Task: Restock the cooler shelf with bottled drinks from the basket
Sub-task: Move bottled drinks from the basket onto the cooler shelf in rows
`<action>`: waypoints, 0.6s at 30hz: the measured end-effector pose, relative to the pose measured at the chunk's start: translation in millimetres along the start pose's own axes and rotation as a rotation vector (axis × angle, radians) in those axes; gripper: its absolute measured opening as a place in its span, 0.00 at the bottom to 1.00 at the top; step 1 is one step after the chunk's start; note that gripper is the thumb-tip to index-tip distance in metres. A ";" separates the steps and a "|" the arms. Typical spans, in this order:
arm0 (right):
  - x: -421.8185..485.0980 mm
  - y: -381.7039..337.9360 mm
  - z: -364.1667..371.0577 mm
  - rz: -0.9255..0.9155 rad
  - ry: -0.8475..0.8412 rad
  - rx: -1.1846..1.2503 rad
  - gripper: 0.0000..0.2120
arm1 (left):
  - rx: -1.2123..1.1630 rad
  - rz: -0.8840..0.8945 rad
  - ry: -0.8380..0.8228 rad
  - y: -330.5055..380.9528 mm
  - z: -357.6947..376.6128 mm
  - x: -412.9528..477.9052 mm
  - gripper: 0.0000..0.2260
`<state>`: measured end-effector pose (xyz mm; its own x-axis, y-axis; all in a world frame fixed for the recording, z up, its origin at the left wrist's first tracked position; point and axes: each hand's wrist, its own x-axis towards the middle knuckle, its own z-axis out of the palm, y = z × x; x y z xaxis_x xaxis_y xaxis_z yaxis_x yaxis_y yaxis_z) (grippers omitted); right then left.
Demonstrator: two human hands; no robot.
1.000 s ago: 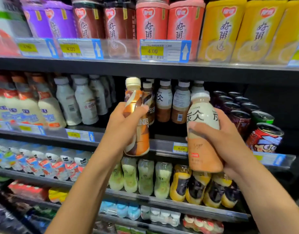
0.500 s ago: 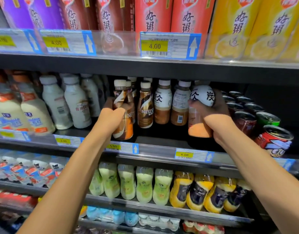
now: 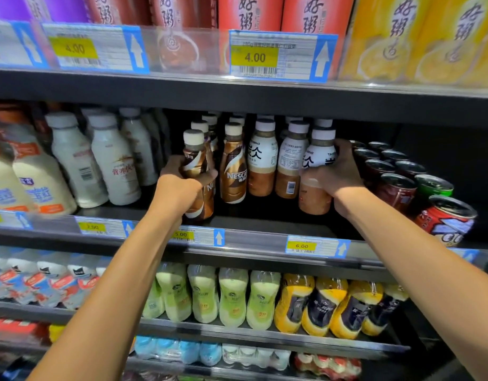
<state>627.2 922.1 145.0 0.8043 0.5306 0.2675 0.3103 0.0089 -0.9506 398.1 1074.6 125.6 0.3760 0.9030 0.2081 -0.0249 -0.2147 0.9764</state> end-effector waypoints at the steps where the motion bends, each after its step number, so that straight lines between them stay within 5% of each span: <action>1: 0.6 -0.4 0.1 0.001 -0.006 0.001 0.37 | -0.005 -0.002 0.003 -1.6 -0.8 1.2 0.18; 10: 10.4 14.5 -13.2 -0.016 0.032 -0.054 0.35 | -0.007 -0.010 0.062 -10.5 -0.7 7.8 0.28; 18: 19.0 20.1 -10.0 -0.034 0.086 -0.105 0.40 | 0.075 0.024 0.088 -12.9 0.2 10.1 0.24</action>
<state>653.7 923.8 132.5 0.8316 0.4566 0.3162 0.3859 -0.0656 -0.9202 402.4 1086.4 115.1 0.2931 0.9257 0.2389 0.0376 -0.2609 0.9646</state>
